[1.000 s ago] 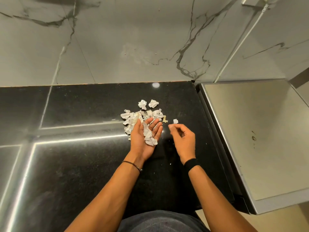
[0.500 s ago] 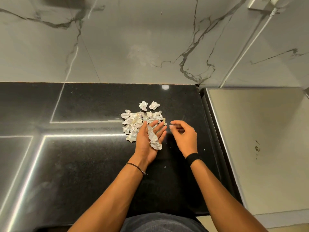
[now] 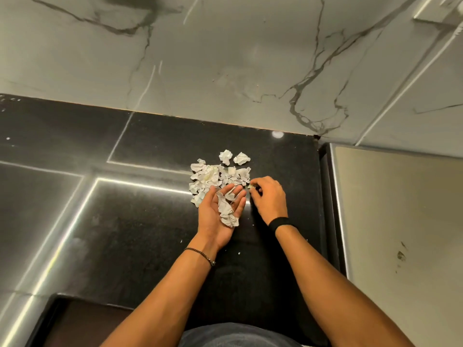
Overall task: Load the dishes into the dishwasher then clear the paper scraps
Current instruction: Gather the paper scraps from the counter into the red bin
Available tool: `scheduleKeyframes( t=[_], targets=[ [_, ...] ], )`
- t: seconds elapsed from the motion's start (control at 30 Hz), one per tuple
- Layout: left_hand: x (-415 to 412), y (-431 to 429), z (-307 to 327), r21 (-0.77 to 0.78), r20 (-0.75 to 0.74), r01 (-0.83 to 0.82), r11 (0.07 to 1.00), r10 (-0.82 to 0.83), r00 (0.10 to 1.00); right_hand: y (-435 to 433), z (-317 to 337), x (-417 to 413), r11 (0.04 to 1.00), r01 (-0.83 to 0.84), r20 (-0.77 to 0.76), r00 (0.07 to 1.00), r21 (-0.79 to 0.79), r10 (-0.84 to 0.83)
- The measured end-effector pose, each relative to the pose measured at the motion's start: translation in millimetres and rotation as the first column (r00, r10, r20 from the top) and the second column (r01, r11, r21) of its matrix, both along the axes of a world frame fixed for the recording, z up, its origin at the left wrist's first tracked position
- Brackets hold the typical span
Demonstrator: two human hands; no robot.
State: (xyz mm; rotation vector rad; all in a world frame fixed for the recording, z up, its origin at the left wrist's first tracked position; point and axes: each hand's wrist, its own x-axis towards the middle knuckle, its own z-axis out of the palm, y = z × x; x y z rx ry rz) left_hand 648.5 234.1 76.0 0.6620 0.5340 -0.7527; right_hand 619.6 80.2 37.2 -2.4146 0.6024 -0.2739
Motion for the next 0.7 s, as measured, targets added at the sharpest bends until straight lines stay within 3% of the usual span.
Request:
scheduleKeyframes(
  t=[0.1, 0.2, 0.27, 0.33, 0.4, 0.53, 0.6, 0.7],
  targets=[
    [0.3, -1.0, -0.4, 0.028, 0.02, -0.027, 0.999, 0.026, 0.999, -3.6, -0.8, -4.6, 0.998, 0.042, 0.056, 0.997, 0.036, -0.044],
    [-0.3, -11.2, -0.8, 0.052, 0.032, -0.023, 0.998, 0.022, 0.999, -6.3, 11.5, -18.8, 0.957, 0.115, 0.137, 0.978, 0.265, -0.155],
    [-1.0, -21.9, -2.1, 0.065, 0.035, -0.006, 0.998, 0.004, 0.999, -3.2, 34.5, -30.0, 0.902, 0.03, 0.211, 0.968, 0.432, -0.133],
    [-1.9, -32.7, -3.2, 0.058, 0.031, -0.002, 0.998, 0.001, 1.0, -1.7, 52.4, -36.9, 0.829, -0.145, 0.222, 0.975, 0.54, 0.025],
    [-1.1, -38.6, -5.1, 0.019, 0.016, -0.018, 1.0, 0.018, 1.0, -3.7, 56.8, -35.8, 0.812, -0.236, 0.222, 0.966, 0.534, 0.134],
    [2.8, -37.8, -5.6, -0.049, -0.013, -0.106, 0.993, 0.106, 0.994, -22.2, 38.3, -6.0, 0.905, -0.109, 0.263, 0.965, 0.412, -0.003],
    [4.3, -34.3, -5.5, -0.04, -0.004, -0.138, 0.99, 0.138, 0.99, -30.7, 25.2, 16.3, 0.943, -0.097, 0.194, 0.98, 0.318, 0.035],
    [6.6, -29.3, -4.1, -0.005, 0.025, -0.156, 0.988, 0.156, 0.987, -33.2, 5.2, 36.3, 0.97, -0.208, 0.031, 0.978, 0.127, 0.206]
  ],
)
